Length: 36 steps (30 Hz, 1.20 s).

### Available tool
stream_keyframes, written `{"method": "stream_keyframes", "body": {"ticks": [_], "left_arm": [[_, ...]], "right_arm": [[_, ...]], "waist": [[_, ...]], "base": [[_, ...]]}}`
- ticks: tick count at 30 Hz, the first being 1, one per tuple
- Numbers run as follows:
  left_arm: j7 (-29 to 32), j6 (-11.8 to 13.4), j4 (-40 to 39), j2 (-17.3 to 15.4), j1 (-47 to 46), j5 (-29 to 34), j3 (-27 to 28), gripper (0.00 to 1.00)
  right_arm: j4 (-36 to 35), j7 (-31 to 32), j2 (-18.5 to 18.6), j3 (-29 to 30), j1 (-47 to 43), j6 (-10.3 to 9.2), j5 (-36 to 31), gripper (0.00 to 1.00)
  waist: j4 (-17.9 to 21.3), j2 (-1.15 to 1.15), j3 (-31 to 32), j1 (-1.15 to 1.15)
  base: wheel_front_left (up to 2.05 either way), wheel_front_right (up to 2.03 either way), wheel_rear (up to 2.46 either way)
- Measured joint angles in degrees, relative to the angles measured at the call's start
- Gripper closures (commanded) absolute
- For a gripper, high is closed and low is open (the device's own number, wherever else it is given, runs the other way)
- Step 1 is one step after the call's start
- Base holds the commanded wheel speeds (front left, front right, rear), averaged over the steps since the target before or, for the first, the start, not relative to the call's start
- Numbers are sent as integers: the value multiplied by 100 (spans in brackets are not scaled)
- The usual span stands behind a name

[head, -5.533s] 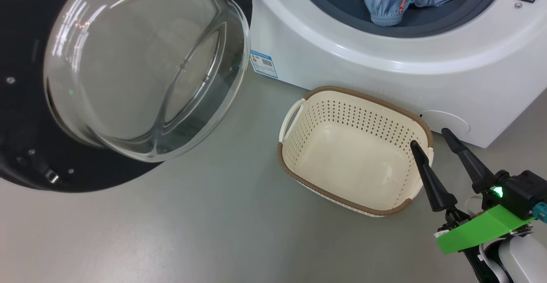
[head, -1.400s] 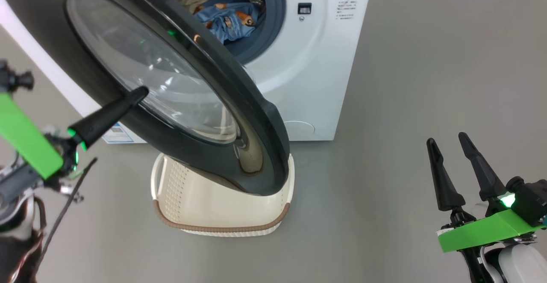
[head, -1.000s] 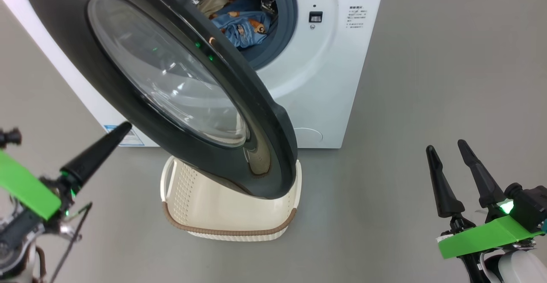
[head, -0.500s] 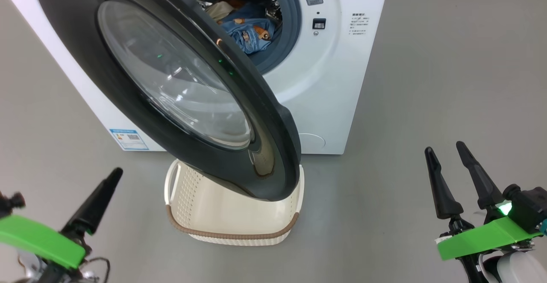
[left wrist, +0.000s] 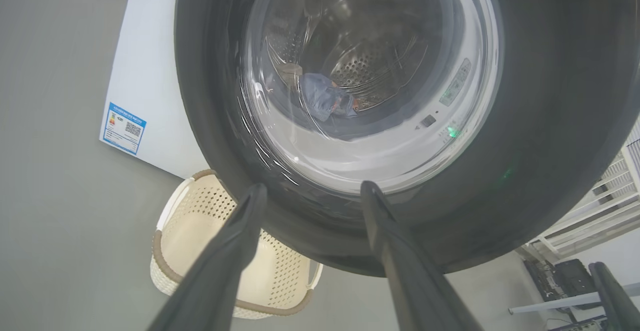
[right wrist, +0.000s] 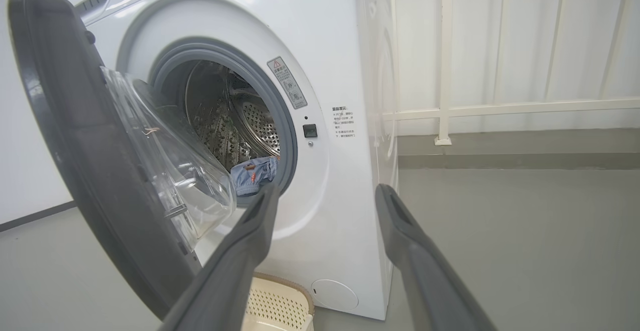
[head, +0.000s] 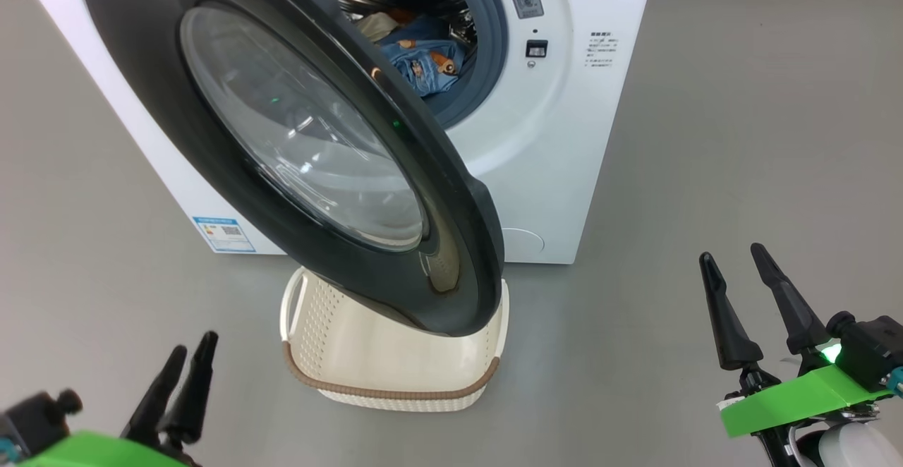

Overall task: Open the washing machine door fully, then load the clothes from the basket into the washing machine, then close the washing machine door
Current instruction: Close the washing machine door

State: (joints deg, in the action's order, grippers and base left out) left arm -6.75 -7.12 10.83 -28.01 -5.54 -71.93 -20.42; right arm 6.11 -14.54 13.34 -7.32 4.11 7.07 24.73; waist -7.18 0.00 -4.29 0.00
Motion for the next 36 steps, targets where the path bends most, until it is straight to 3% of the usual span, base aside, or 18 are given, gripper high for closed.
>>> {"method": "stream_keyframes", "body": {"ticks": [3,7,17,22,29,36], "left_arm": [[-511,-7,285,-122,-3,327,-386,0],[-746,-8,627,-130,-67,816,-523,0],[-765,-15,487,689,-105,3317,770,0],[-773,-16,293,1074,59,4231,1241,0],[-788,-16,222,1391,232,5035,1574,0],[-788,-16,225,1762,240,5348,1836,0]], "right_arm": [[3,0,0,0,-6,0,0,0],[4,0,1,7,-36,0,0,0],[14,0,1,23,-69,0,0,0],[30,0,0,23,-77,0,0,0],[37,0,0,25,-81,0,0,0],[59,0,2,37,-80,0,0,0]], "waist": [[-29,0,4,0],[-70,0,-5,0],[-142,0,25,0],[-134,0,47,0],[-114,0,29,0],[-107,0,-31,0]], "base": [[0,0,0],[0,0,0],[0,0,0],[0,0,0],[0,0,0],[0,0,0]]}}
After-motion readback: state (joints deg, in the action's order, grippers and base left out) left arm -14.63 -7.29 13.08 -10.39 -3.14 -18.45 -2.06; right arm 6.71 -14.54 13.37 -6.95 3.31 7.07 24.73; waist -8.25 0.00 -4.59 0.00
